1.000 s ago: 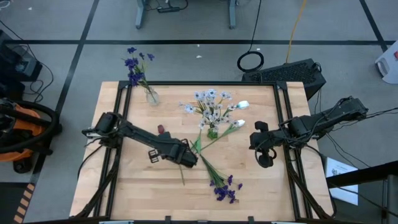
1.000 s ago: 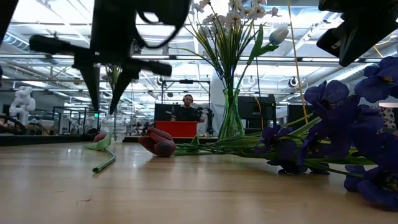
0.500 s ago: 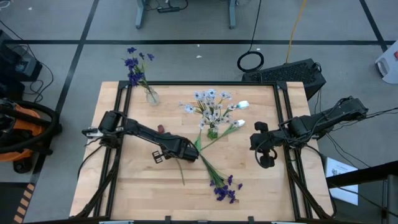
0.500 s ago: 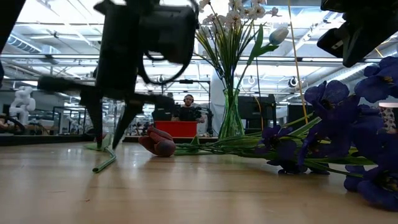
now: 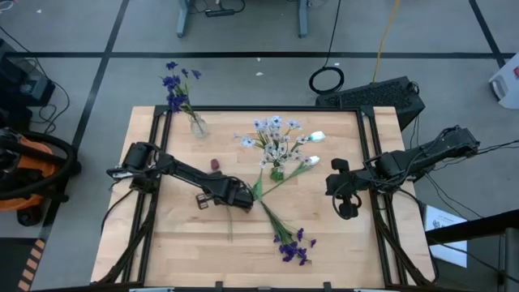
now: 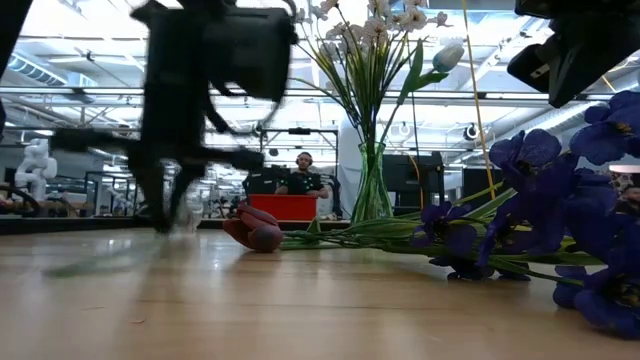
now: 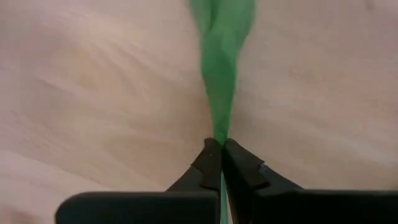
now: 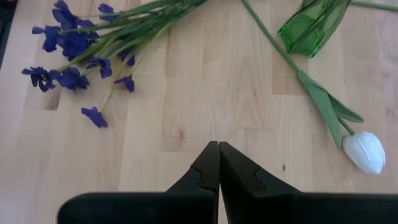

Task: Sort flowers into vase by color
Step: Put the bottom dark red flower into the transparent vase

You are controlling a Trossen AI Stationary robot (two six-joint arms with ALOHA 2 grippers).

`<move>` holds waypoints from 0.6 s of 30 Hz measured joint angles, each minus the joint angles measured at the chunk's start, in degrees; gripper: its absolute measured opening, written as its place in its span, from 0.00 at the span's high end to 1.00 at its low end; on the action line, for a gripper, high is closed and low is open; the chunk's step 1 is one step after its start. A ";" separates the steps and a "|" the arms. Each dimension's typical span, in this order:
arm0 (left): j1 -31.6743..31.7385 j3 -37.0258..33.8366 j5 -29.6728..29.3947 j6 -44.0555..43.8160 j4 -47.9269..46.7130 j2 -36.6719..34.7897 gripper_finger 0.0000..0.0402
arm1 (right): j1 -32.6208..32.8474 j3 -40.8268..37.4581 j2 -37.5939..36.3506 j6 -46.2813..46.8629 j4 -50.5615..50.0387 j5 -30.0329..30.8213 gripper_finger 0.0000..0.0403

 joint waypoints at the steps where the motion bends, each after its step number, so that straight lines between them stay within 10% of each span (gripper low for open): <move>1: 0.01 -0.16 -1.66 0.91 -2.19 -1.49 0.98 | 0.00 0.00 0.00 0.01 0.40 0.13 1.00; 18: 1.82 0.19 -66.19 47.39 -7.22 -39.09 1.00 | -2.56 0.00 0.04 21.99 5.95 10.42 1.00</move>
